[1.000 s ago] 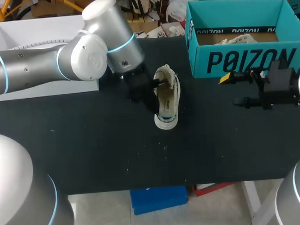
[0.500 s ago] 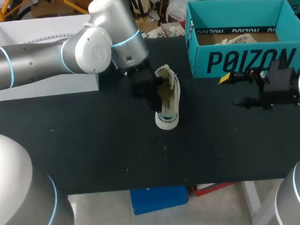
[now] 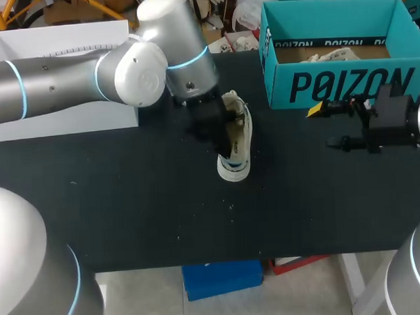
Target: Take the shoe out of the shoebox, open the shoe tongue, remove and reinsert the insole, then place the shoe into the shoebox
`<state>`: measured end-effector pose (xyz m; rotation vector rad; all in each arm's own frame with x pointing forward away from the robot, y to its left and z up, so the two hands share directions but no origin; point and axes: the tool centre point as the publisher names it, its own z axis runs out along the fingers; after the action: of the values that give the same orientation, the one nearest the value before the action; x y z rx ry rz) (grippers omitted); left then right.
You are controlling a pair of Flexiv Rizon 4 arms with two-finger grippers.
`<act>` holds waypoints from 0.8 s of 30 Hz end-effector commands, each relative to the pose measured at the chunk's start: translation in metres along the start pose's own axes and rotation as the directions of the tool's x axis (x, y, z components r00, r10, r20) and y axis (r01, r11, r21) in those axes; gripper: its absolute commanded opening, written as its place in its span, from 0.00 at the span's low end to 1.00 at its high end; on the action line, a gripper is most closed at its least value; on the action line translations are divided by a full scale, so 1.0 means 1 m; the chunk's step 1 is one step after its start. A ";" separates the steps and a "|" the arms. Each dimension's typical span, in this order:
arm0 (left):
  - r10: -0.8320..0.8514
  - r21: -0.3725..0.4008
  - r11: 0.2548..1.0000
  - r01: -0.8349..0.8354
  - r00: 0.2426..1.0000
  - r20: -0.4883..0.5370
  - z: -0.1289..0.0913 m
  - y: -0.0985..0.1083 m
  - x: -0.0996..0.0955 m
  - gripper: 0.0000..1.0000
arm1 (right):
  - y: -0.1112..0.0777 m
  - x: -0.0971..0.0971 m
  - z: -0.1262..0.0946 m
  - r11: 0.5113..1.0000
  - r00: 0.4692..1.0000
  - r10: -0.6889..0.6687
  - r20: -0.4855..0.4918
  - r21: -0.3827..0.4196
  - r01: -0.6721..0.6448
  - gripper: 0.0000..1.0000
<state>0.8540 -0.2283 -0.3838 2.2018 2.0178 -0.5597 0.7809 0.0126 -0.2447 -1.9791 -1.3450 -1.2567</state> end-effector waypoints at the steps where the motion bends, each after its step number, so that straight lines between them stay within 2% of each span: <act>1: 0.004 0.000 1.000 -0.004 1.000 -0.019 0.008 0.005 -0.003 0.00 | 0.000 0.001 0.000 1.000 1.000 0.001 0.002 0.000 -0.001 1.00; 24: 0.000 0.035 0.999 0.002 0.999 -0.050 0.032 0.005 -0.001 0.00 | 0.000 0.001 0.000 1.000 1.000 0.001 0.002 0.000 -0.001 1.00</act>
<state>0.8519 -0.2379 -0.4102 2.2530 2.0493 -0.5528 0.7809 0.0126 -0.2447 -1.9791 -1.3450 -1.2567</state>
